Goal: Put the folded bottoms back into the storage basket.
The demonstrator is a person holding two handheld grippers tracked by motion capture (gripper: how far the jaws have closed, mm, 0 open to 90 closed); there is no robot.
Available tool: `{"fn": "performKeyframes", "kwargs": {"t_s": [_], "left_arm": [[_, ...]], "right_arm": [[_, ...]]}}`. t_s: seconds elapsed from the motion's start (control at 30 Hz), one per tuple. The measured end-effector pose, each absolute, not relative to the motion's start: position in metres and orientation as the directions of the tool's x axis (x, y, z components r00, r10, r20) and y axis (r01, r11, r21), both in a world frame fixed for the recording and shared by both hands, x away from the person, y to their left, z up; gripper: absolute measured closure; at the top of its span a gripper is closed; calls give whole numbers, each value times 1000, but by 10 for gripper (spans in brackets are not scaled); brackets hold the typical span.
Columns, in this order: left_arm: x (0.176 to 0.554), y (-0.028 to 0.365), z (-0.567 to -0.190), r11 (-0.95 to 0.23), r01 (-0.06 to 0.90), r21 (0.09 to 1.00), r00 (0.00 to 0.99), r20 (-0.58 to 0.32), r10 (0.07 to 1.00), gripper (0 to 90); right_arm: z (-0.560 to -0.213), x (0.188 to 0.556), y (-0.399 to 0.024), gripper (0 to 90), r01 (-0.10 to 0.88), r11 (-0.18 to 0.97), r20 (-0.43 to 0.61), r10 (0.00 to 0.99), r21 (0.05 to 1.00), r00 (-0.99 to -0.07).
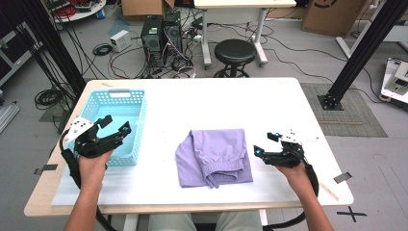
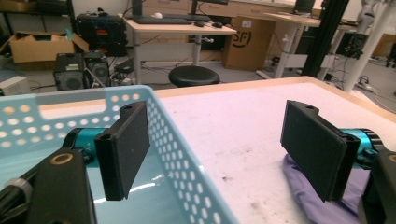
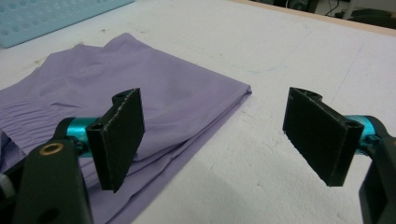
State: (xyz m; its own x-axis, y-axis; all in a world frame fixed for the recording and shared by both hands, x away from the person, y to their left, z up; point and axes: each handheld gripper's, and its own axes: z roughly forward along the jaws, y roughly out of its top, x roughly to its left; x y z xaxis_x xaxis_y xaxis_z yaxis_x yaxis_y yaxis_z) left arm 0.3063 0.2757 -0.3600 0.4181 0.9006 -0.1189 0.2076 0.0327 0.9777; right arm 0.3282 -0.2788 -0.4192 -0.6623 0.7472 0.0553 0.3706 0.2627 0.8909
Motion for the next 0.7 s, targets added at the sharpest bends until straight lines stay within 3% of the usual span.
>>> {"fn": "performKeyframes", "kwargs": {"t_s": [0.7], "left_arm": [[307,175,-386,-61,260,964,599,-112,793,240]], "right_arm": [[-418,325,-280,210,361,256,59,740,897,-670]]}}
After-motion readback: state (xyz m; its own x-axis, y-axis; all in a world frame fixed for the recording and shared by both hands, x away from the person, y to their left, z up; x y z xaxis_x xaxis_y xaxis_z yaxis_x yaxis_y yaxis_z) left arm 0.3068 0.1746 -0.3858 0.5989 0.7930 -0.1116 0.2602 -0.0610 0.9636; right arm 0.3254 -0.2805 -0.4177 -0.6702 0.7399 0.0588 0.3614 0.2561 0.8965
